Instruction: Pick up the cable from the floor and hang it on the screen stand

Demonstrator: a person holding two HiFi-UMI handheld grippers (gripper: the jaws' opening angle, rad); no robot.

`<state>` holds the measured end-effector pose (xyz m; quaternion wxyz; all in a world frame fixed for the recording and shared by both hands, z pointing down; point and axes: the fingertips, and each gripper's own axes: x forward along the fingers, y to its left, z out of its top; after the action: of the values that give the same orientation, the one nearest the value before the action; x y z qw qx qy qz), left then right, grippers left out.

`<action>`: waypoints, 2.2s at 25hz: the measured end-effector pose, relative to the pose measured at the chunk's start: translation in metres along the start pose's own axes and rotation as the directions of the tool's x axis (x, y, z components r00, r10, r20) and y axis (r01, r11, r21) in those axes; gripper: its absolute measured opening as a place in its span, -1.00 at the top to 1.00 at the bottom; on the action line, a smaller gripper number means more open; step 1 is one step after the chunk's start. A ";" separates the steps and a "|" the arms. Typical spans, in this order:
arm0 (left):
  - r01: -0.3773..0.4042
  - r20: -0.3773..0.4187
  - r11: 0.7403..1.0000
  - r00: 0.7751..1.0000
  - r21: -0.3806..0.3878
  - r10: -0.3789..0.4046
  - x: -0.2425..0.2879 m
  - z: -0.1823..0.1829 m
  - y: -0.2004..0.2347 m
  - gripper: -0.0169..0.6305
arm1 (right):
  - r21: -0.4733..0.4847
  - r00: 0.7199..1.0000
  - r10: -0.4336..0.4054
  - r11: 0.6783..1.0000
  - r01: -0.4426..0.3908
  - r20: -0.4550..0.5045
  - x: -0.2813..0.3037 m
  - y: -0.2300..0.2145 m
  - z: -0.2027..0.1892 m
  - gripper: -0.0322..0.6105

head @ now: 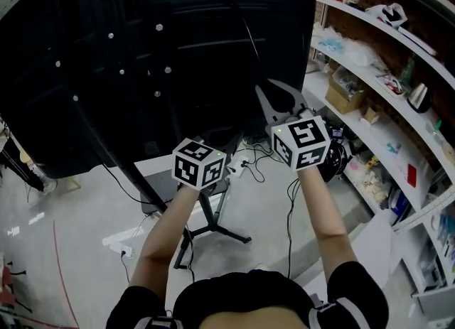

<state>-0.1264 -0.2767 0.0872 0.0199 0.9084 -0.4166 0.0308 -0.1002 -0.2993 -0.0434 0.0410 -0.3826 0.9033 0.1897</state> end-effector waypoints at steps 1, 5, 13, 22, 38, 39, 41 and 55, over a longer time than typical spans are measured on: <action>-0.002 -0.002 1.000 1.000 -0.005 0.002 -0.001 -0.003 0.001 0.94 | 0.012 1.000 -0.003 1.000 0.002 0.007 0.001 0.001 -0.001 0.71; -0.011 -0.009 1.000 1.000 -0.014 0.011 -0.005 -0.012 0.003 0.94 | 0.035 0.998 -0.035 0.999 0.033 0.048 0.002 0.006 -0.003 0.71; -0.032 -0.010 0.999 0.999 -0.009 0.032 -0.012 -0.022 0.007 0.94 | 0.017 0.986 -0.094 0.996 0.093 0.134 -0.007 0.016 0.000 0.28; -0.032 -0.002 0.999 0.999 -0.041 0.032 -0.010 -0.031 0.004 0.94 | 0.064 0.943 -0.197 0.980 0.187 0.267 -0.037 0.015 0.006 0.27; -0.034 -0.002 0.994 0.999 -0.104 0.034 -0.008 -0.057 -0.007 0.94 | 0.318 0.976 -0.209 0.931 0.179 0.063 -0.072 0.035 -0.103 0.28; -0.037 -0.003 0.993 0.999 -0.115 0.037 -0.008 -0.062 -0.009 0.94 | 0.327 0.980 -0.193 0.930 0.168 0.044 -0.075 0.041 -0.112 0.28; -0.044 -0.005 0.990 0.999 -0.135 0.044 -0.008 -0.070 -0.013 0.94 | 0.352 0.986 -0.166 0.924 0.150 0.015 -0.082 0.052 -0.125 0.28; -0.073 0.050 0.977 0.995 -0.200 0.085 -0.026 -0.093 -0.060 0.94 | 0.416 0.984 -0.153 0.892 0.176 -0.088 -0.134 0.091 -0.133 0.83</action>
<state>-0.1013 -0.2124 0.1778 0.0969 0.8851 -0.4537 -0.0364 -0.0605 -0.2010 0.1372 0.1147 -0.4446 0.8880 -0.0244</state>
